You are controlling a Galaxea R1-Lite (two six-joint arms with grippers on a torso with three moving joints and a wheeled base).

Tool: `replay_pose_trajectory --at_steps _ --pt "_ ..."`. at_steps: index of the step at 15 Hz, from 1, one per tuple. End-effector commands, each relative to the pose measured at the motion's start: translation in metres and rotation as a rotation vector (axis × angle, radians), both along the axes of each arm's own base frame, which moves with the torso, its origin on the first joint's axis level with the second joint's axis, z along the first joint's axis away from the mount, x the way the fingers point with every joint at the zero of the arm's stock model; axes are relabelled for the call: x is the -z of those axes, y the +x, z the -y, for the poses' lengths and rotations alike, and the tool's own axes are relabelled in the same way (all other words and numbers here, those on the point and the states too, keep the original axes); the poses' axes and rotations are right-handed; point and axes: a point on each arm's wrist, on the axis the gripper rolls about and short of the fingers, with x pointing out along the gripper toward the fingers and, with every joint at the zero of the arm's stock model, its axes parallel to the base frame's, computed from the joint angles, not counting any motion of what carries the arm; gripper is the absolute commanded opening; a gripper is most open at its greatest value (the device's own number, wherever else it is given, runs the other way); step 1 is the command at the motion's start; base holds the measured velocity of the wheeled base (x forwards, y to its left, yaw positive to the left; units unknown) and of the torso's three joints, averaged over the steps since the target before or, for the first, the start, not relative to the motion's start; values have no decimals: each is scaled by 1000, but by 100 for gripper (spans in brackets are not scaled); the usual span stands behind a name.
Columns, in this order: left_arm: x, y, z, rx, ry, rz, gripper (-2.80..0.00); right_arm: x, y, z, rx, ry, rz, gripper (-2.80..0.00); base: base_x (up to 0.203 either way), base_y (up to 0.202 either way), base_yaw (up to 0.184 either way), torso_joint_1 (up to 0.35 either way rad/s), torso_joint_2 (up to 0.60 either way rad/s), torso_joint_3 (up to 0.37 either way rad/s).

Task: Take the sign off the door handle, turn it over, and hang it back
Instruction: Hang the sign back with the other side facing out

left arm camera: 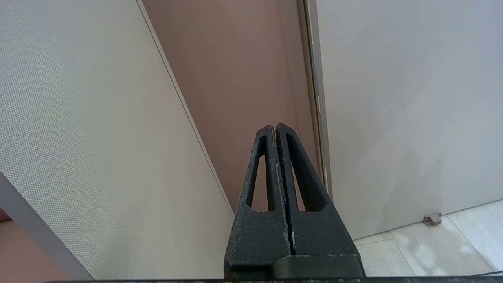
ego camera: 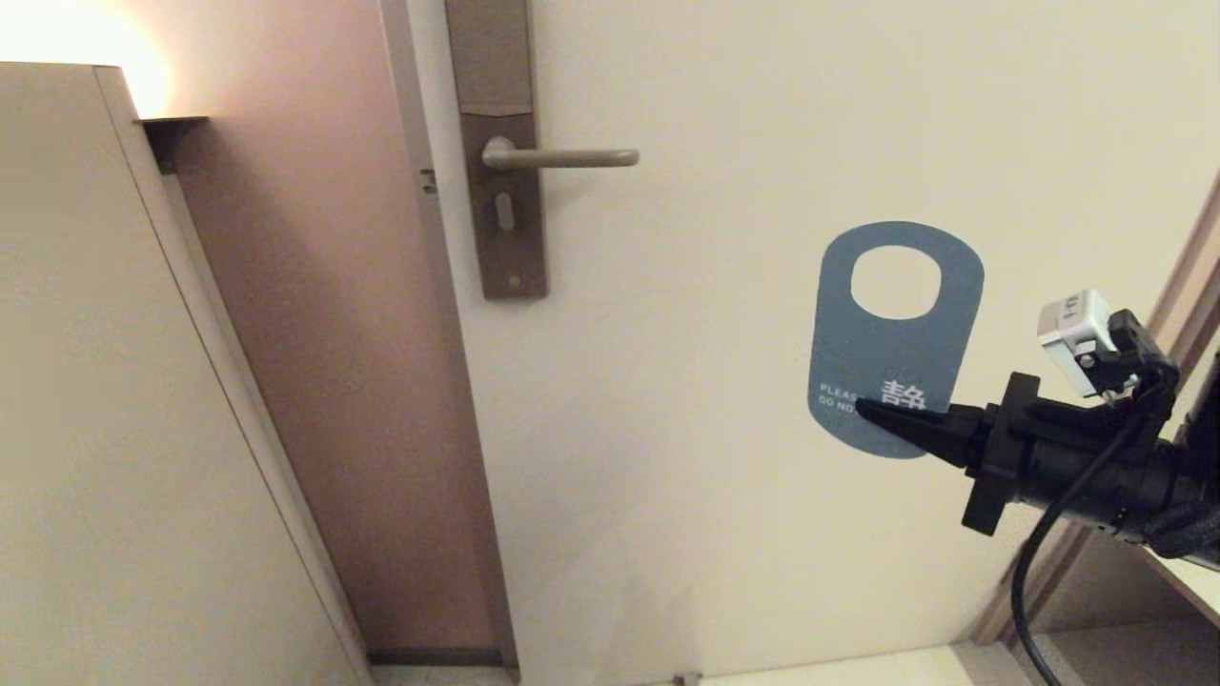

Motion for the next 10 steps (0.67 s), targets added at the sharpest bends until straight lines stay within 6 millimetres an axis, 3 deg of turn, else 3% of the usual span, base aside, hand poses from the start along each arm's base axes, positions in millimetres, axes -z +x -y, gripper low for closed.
replay_pose_trajectory --at_steps 1,5,10 --pt "0 0 0 -4 -20 -4 -280 7 5 -1 -4 -4 -13 -280 0 0 0 0 0 0" --pt "0 0 -1 -39 -185 -10 -280 6 5 -1 -3 -5 -6 -280 0 0 0 0 0 0" --pt "0 0 -1 -59 -205 -6 -280 6 8 -3 -6 -6 -6 -280 0 0 0 0 0 0"
